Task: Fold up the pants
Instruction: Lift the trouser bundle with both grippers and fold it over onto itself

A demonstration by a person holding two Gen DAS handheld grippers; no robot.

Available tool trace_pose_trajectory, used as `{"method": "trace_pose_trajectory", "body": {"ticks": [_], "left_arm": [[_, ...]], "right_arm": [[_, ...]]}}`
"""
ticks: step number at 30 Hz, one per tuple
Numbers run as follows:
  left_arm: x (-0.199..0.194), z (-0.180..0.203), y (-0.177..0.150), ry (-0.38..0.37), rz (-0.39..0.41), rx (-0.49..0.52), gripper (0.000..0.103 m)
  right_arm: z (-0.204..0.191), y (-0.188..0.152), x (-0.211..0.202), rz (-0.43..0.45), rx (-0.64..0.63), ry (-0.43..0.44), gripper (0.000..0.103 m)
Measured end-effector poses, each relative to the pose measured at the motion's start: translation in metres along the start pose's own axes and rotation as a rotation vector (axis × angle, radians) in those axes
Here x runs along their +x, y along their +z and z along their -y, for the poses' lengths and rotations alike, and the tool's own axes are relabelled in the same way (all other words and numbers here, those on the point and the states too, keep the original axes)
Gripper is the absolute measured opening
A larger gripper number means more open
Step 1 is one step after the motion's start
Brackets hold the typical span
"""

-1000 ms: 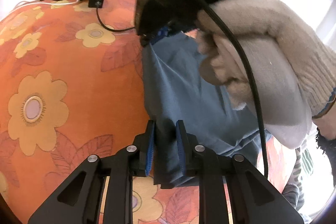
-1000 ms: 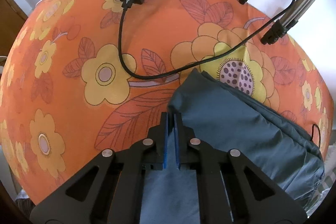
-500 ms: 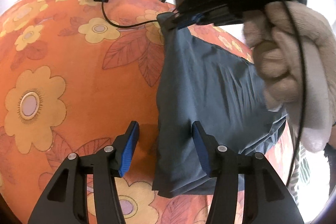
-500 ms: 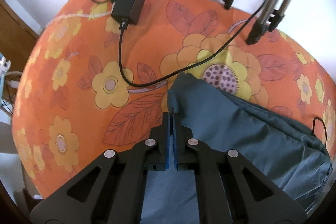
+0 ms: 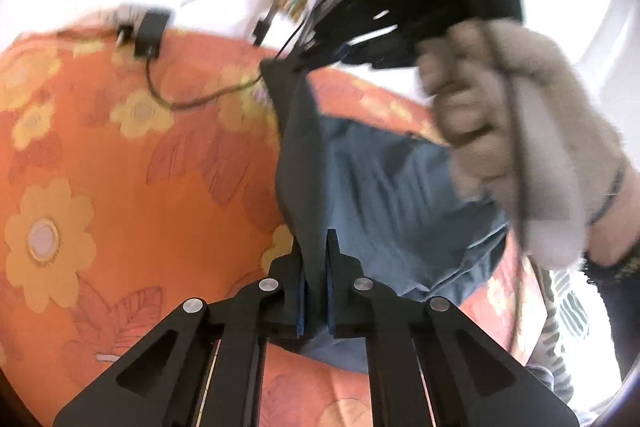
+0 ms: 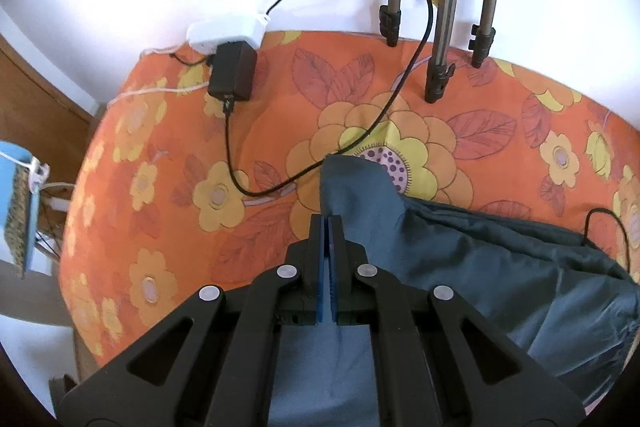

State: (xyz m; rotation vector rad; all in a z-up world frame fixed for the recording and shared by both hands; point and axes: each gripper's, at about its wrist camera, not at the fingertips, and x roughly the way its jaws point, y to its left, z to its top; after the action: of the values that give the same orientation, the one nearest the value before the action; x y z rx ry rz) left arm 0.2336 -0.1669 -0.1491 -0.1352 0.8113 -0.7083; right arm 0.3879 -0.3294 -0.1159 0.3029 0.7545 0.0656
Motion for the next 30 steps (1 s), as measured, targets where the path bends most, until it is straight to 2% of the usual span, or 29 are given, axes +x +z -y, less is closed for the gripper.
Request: {"method": "trace_pose_trajectory", "body": {"ticks": [2,6,7,10,13,17,21,22,23,24,26,30], "left_arm": [[-0.006,0.004,-0.001,-0.006,0.014,0.016,0.006],[0.003,-0.004,-0.008,-0.012,-0.02,-0.02,0.006],[0.005,-0.006,-0.01,-0.017,-0.027,-0.035,0.006],[0.006,-0.009,-0.005,-0.023,-0.023,-0.035,0.006],[0.003,-0.004,-0.002,-0.033,-0.006,-0.02,0.006],[0.005,0.002,-0.001,-0.04,-0.007,-0.002,0.006],[0.003,0.004,0.0,-0.046,-0.004,0.005,0.006],[0.002,0.004,0.0,-0.046,-0.001,0.004,0.006],[-0.002,0.002,0.0,-0.048,0.0,0.005,0.006],[-0.004,0.0,0.0,-0.049,0.001,0.005,0.006],[-0.009,-0.002,0.001,-0.051,0.009,0.0,0.005],[-0.023,-0.006,0.004,-0.041,0.047,0.013,0.005]], "right_arm": [[-0.002,0.0,0.002,-0.005,-0.004,0.008,0.002],[-0.014,-0.002,0.023,-0.066,-0.029,0.003,0.003],[-0.018,-0.002,0.029,-0.091,-0.04,-0.014,0.01],[-0.032,0.0,0.04,-0.109,-0.099,-0.092,0.046],[-0.046,0.001,0.051,-0.144,-0.168,-0.18,0.049],[-0.062,0.0,0.067,-0.218,-0.224,-0.207,0.049],[-0.062,0.003,0.082,-0.243,-0.246,-0.296,0.049],[-0.058,0.003,0.083,-0.248,-0.23,-0.287,0.04],[-0.055,0.002,0.083,-0.249,-0.224,-0.276,0.018],[-0.052,0.001,0.082,-0.251,-0.217,-0.263,0.009],[-0.045,0.0,0.072,-0.217,-0.182,-0.222,0.005],[-0.039,0.007,0.039,-0.126,-0.119,-0.135,0.003]]}}
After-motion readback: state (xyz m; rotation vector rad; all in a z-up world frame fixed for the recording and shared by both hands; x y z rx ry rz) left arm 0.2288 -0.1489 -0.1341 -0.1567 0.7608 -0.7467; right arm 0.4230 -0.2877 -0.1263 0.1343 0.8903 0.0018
